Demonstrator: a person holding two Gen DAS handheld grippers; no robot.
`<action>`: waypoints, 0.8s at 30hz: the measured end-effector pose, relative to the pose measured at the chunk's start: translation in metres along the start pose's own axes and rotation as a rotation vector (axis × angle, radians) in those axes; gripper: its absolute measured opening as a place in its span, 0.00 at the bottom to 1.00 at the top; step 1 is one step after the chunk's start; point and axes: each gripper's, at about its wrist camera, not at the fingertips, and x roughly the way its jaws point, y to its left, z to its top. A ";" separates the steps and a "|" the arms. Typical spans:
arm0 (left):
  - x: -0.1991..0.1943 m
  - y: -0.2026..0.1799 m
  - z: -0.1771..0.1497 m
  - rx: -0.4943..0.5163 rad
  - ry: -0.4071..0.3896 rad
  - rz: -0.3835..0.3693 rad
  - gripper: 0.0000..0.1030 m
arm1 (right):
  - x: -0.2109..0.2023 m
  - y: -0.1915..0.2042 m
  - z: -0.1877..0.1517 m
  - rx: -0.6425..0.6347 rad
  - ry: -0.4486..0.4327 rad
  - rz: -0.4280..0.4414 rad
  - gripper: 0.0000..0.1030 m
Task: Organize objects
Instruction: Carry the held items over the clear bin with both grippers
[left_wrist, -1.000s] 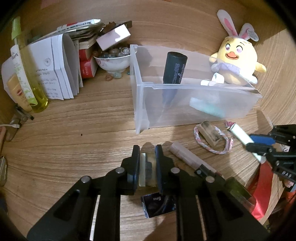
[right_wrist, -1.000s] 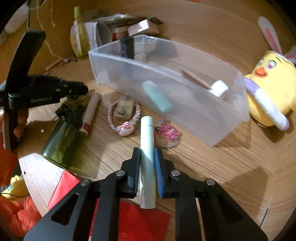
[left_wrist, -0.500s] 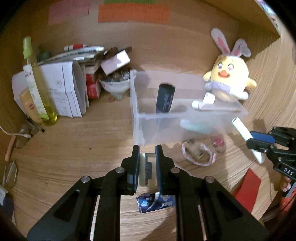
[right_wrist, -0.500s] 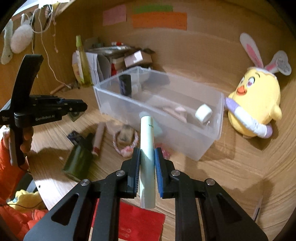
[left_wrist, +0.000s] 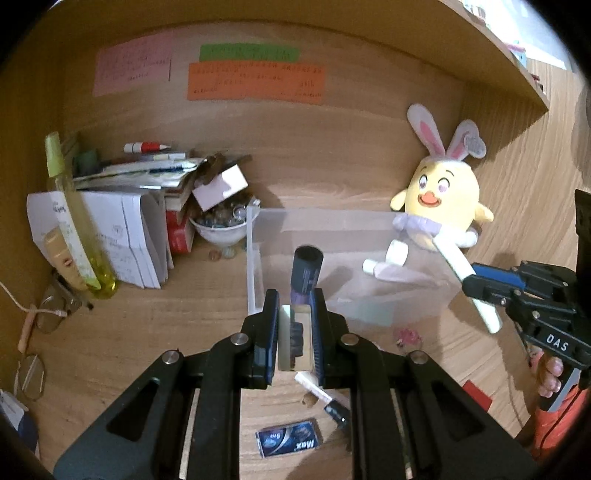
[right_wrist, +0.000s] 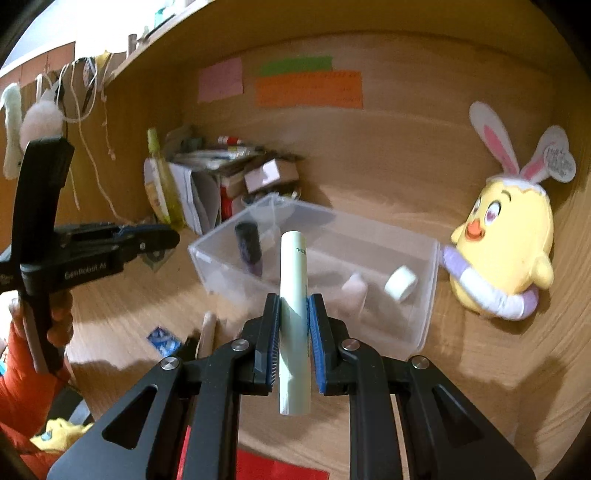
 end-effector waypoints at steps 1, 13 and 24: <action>0.000 0.000 0.003 -0.002 -0.003 0.000 0.15 | 0.000 -0.001 0.003 0.002 -0.008 -0.004 0.14; 0.020 0.005 0.024 -0.029 -0.002 0.003 0.15 | 0.018 -0.030 0.042 0.047 -0.035 -0.057 0.14; 0.052 0.011 0.029 -0.051 0.049 0.022 0.15 | 0.049 -0.050 0.044 0.076 0.004 -0.075 0.14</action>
